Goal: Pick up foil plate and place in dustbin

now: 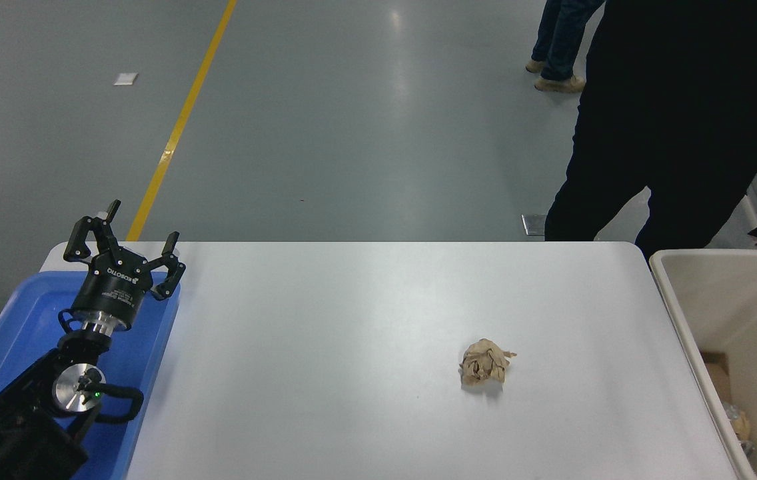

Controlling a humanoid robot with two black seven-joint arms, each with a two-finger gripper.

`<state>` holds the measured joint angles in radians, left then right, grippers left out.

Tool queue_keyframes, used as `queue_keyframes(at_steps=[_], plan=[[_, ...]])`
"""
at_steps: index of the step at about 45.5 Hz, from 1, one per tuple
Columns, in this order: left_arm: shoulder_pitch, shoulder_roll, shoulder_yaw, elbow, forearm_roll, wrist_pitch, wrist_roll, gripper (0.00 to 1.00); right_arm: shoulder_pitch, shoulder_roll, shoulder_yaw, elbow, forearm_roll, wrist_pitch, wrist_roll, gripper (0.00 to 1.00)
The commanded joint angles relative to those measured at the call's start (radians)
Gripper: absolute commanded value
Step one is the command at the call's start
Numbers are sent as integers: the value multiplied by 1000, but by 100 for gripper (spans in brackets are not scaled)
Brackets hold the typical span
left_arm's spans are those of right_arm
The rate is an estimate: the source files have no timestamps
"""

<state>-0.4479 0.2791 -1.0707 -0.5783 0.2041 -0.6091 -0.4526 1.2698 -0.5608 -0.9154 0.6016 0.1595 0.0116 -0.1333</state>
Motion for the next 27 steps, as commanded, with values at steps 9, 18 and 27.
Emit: queue_keyframes(at_steps=[9,18,27], plan=[[0,0,0,0,0,2,0,98,404,2,-169,446,-143,47,-6,100],[0,0,0,0,0,0,0,98,603,-10,-249,679,-143,146,-9,100],[0,0,0,0,0,2,0,98,782,-53,-273,848,-143,260,-9,100]])
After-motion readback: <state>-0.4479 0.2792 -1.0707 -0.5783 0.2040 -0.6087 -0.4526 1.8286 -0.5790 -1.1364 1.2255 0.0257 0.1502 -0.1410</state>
